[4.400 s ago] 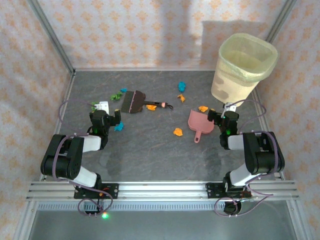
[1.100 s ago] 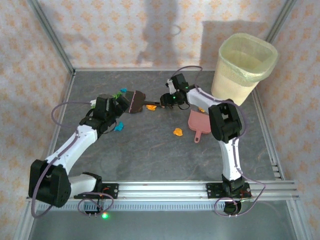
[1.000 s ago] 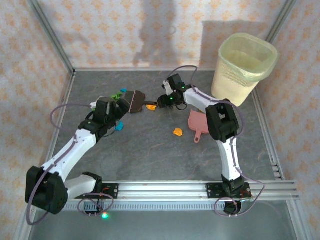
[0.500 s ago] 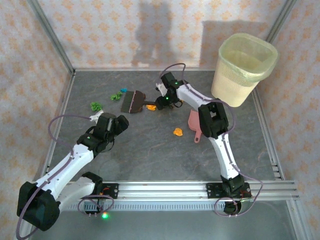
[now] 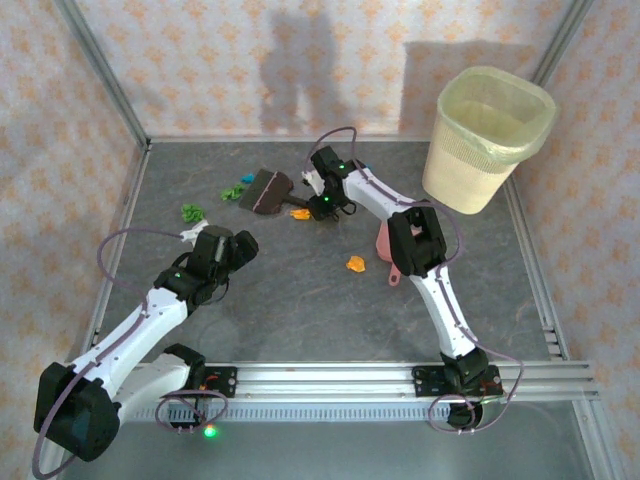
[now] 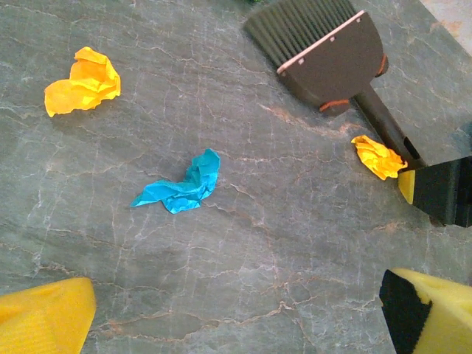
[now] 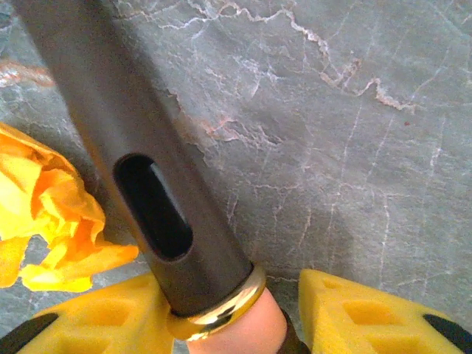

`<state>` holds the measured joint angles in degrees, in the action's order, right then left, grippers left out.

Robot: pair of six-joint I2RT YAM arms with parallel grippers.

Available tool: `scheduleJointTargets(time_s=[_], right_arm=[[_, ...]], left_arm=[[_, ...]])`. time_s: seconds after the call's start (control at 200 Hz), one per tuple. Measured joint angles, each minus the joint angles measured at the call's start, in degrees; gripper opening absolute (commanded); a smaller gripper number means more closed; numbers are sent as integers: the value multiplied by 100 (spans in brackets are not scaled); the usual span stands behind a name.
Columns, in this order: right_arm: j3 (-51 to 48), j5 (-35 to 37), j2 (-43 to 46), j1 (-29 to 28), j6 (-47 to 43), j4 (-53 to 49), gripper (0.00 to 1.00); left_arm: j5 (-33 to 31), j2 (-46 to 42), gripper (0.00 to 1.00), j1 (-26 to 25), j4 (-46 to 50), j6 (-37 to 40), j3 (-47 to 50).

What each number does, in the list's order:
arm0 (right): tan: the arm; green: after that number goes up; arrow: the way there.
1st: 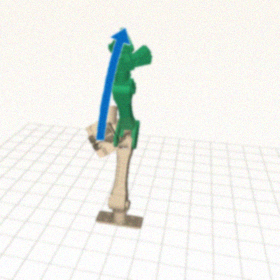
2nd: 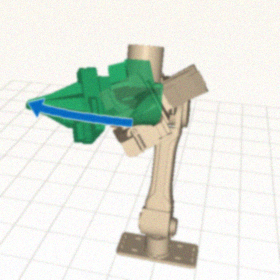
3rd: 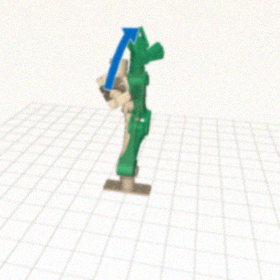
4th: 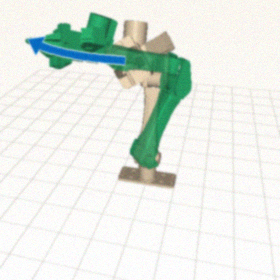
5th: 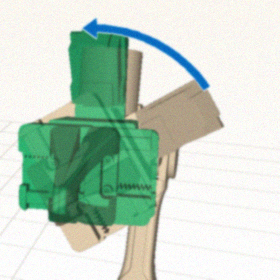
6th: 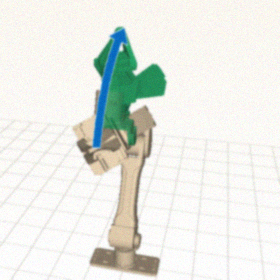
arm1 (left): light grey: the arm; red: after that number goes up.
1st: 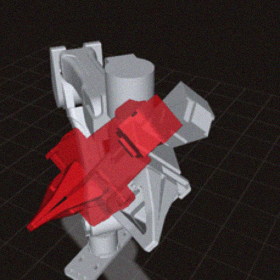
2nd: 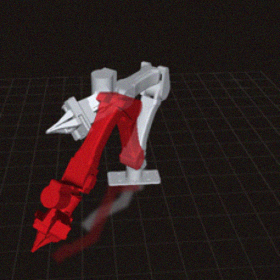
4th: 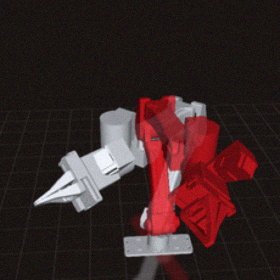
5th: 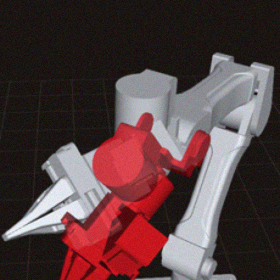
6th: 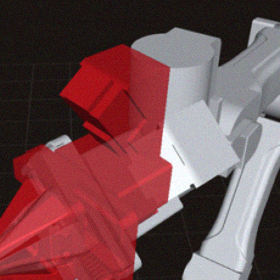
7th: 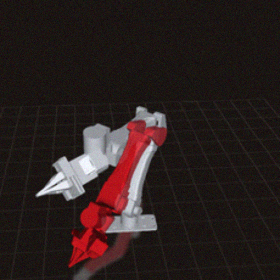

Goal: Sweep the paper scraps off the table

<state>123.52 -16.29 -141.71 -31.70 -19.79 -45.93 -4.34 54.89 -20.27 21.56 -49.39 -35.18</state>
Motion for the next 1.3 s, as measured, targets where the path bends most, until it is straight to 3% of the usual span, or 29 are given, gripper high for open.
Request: scheduleJointTargets(time_s=[0.335,0.43,0.661,0.886,1.126,1.301], right_arm=[[-1130,142,649,-197,354,415,16],[-1639,238,942,-267,785,612,7],[-2964,348,1812,-273,2413,1115,2],[-3888,376,2369,-306,3963,1657,5],[-4638,623,2693,-487,5005,2286,11],[-4972,662,2870,-507,5584,2691,29]], left_arm=[[0,-229,100,0,20,-2,0],[0,-385,100,0,42,-4,0],[-2,-667,100,0,186,-9,0],[0,-752,100,0,234,-26,0],[85,-820,100,0,306,-63,2],[109,-892,100,0,323,-68,2]])
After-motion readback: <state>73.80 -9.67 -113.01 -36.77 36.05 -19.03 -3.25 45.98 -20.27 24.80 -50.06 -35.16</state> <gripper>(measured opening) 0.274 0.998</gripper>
